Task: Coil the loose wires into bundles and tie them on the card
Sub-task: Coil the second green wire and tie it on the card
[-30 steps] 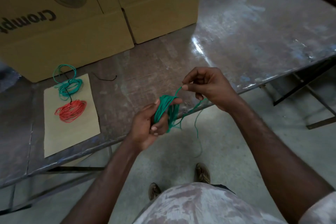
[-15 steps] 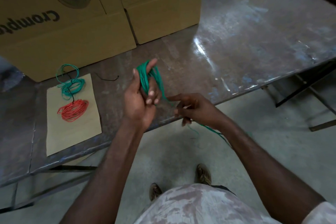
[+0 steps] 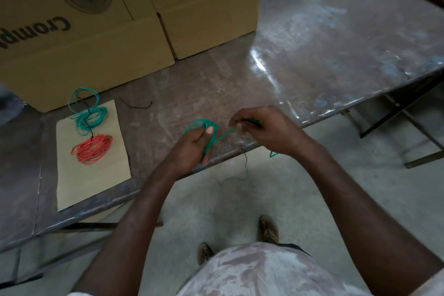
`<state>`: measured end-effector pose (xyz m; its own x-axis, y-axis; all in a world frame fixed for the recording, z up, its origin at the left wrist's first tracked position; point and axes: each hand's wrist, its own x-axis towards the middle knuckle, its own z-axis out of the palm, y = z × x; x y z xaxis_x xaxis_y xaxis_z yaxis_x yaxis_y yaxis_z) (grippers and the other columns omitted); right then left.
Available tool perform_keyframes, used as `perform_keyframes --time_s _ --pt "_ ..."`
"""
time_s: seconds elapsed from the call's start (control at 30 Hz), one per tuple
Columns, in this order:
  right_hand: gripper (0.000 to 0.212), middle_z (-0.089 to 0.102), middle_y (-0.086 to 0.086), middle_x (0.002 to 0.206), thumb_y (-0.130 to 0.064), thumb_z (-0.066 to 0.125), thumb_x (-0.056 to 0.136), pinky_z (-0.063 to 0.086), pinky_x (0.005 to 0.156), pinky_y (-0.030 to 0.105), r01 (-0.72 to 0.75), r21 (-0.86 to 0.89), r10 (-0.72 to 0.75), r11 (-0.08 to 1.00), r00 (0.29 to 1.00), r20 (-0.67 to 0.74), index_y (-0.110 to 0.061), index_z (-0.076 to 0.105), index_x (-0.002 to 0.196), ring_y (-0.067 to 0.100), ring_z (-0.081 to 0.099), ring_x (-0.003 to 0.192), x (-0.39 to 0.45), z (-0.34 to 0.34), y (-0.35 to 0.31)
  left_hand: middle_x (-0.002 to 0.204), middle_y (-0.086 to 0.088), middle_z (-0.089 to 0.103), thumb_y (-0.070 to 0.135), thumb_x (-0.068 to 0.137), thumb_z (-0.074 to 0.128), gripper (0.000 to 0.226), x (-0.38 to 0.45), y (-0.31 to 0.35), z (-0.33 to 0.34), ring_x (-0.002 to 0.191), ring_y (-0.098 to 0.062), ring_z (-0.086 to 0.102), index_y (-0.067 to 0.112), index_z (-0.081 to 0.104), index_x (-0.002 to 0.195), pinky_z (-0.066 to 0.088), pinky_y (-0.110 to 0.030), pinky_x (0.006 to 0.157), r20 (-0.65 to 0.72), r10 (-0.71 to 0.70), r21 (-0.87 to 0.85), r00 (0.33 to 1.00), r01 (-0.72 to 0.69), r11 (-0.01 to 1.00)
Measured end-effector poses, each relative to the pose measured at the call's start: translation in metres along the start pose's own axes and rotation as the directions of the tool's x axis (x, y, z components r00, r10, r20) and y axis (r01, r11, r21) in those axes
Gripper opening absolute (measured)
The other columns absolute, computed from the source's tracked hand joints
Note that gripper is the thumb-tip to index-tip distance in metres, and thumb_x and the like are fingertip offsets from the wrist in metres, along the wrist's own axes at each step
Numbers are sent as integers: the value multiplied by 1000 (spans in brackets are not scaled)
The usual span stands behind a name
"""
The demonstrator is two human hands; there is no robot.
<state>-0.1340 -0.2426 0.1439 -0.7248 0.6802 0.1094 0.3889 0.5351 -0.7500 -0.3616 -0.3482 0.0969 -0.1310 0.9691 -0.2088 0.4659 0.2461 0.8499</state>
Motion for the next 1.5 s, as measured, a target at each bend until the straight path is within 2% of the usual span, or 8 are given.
perform_keyframes --time_s 0.17,0.33,0.57,0.7,0.8,0.97,1.27,1.5 --pt "14 73 -9 101 -17 69 101 54 79 25 70 -20 -71 997 996 -49 -20 77 111 0 68 90 -2 10 22 44 -4 29 33 115 32 57 -21 2 11 34 -9 14 -14 56 138 16 -21 38 394 -37 -642 918 304 704" --pt "21 61 -5 108 -17 61 103 55 83 39 89 -99 -93 991 995 -42 -22 72 121 12 64 94 -7 27 30 45 1 22 36 112 29 59 -27 7 -5 37 -10 5 -5 57 145 9 -28 41 460 146 -825 876 361 434" --pt "39 61 -4 121 -19 56 104 17 114 80 -199 -514 207 834 977 -42 -45 70 129 28 54 121 3 22 25 46 0 20 33 113 26 59 -33 11 -6 36 -8 9 -7 57 144 13 -24 39 400 105 -862 910 335 381" --pt "39 76 -4 117 -4 61 93 32 122 56 -210 -411 168 887 976 -137 -31 81 114 26 68 114 9 17 36 45 2 22 33 113 27 60 -38 9 -5 36 -8 7 -8 54 146 15 -24 38 400 148 -889 904 343 304" --pt "30 73 7 122 5 68 84 56 95 41 -126 -339 60 932 978 -199 -15 85 99 33 70 108 10 17 42 45 2 24 34 112 30 59 -40 13 -10 34 -8 14 -7 53 147 17 -23 39 379 191 -910 906 328 253" --pt "23 63 -1 139 -6 72 88 48 96 30 48 -298 -64 954 997 -45 -18 83 104 19 58 117 6 34 34 46 3 30 32 114 27 58 -34 28 -21 35 -6 13 -7 47 152 9 -24 41 291 240 -948 926 246 202" --pt "14 65 -6 117 -30 74 96 51 94 26 -98 201 78 975 991 107 -20 84 93 7 67 105 2 53 9 46 4 26 32 115 25 58 -22 55 -26 35 -8 11 -6 50 151 13 -23 42 207 216 -963 954 161 215" --pt "32 71 -1 109 -3 69 89 41 102 45 -86 -490 167 867 978 124 -29 81 103 26 62 110 7 21 -1 45 2 20 33 115 27 58 -26 55 -14 35 -7 11 -7 53 148 13 -23 38 237 135 -930 962 184 319"
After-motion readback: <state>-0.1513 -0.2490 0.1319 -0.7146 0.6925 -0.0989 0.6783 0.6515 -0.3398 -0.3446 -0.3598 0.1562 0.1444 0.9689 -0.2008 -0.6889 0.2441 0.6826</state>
